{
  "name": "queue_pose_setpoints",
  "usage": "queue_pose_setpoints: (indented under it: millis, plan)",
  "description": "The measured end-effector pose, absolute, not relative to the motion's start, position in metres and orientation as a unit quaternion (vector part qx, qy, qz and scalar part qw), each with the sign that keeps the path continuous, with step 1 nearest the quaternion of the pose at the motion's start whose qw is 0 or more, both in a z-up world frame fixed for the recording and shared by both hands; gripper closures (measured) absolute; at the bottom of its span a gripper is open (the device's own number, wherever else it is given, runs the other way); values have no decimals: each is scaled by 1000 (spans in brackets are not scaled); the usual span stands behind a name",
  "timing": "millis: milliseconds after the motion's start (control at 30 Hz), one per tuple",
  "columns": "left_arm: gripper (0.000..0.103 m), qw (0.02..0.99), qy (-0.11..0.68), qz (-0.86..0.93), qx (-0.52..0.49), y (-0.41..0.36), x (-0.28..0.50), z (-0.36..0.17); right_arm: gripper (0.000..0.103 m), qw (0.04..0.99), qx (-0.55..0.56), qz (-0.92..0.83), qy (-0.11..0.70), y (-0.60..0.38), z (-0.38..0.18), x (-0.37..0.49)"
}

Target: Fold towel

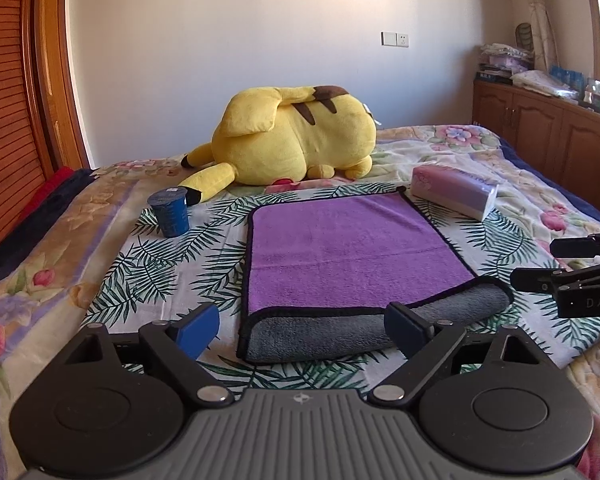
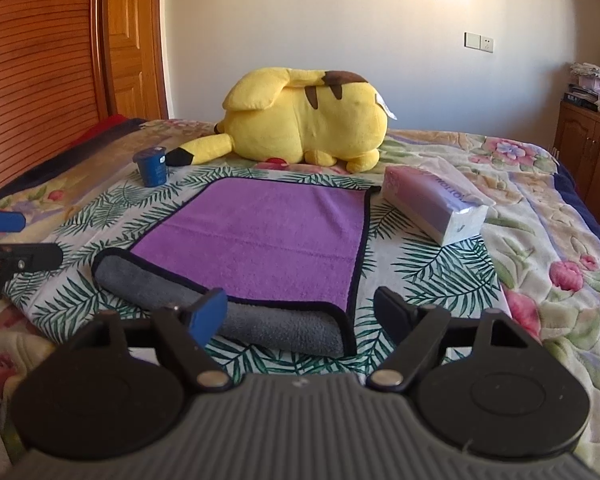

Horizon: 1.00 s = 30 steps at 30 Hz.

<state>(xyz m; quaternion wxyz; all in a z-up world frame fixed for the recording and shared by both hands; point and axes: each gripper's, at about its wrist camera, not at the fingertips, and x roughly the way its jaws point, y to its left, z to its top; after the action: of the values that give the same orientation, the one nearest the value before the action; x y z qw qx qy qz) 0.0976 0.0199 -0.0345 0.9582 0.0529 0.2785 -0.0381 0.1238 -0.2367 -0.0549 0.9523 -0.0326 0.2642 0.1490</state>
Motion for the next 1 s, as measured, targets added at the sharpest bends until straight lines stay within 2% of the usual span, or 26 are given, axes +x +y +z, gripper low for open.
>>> queue_pose_setpoints:
  millis: [667, 1000]
  plan:
    - [41, 944, 320, -39, 70, 43, 151, -65, 25, 939, -29, 159, 303, -233, -76, 162]
    - [51, 935, 343, -45, 81, 50, 175, -84, 26, 932, -25, 165, 322, -235, -85, 175]
